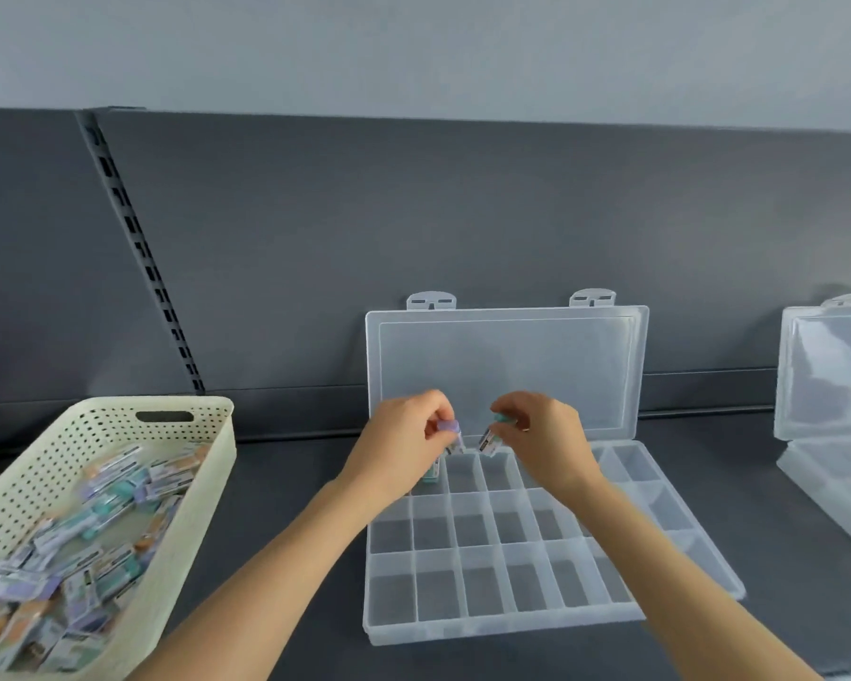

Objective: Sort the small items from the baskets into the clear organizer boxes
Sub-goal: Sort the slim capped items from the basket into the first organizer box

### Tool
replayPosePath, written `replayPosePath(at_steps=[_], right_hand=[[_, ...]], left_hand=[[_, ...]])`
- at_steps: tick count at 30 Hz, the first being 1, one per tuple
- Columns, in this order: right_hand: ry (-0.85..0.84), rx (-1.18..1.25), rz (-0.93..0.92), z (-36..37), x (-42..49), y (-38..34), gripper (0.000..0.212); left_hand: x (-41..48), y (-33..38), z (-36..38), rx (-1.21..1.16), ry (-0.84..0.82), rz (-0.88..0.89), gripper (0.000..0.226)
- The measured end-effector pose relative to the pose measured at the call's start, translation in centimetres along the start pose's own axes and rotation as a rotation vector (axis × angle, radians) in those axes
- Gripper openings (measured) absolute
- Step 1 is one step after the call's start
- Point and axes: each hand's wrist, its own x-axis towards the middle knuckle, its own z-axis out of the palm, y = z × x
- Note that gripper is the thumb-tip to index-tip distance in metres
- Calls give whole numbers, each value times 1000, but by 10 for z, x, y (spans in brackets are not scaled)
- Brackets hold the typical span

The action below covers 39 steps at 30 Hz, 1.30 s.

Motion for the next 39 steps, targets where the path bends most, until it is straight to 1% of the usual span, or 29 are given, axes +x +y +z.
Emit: replayPosePath(at_steps=[4,7,10,13,19,24,33,35,39], right_hand=[[-77,-67,-19,6,3,17,23],[-149,-117,-50,13,4,24,19],[-213,-193,-83,21,3,25,12],[-245,-251,-111,26,3,25,12],[-262,-314,-144,28,5,27,15],[-258,-314,-133,27,5,29,17],[-214,-298,-125,22,1,26,25],[-208,-286,-134,19,1,23,29],[-192,-232,-156,13,1,7,40]], left_hand=[[13,-2,14,141,-106,-26,10],[15,-7,21,229,-150,-25,8],[14,-10,29,304,-167,15,9],[13,-10,34,355,-151,46,11],[12,-10,42,415,-125,71,10],[11,-10,44,454,-86,88,14],[8,-11,43,450,-81,93,17],[8,-9,39,444,-72,103,21],[3,-5,20,412,-53,87,38]])
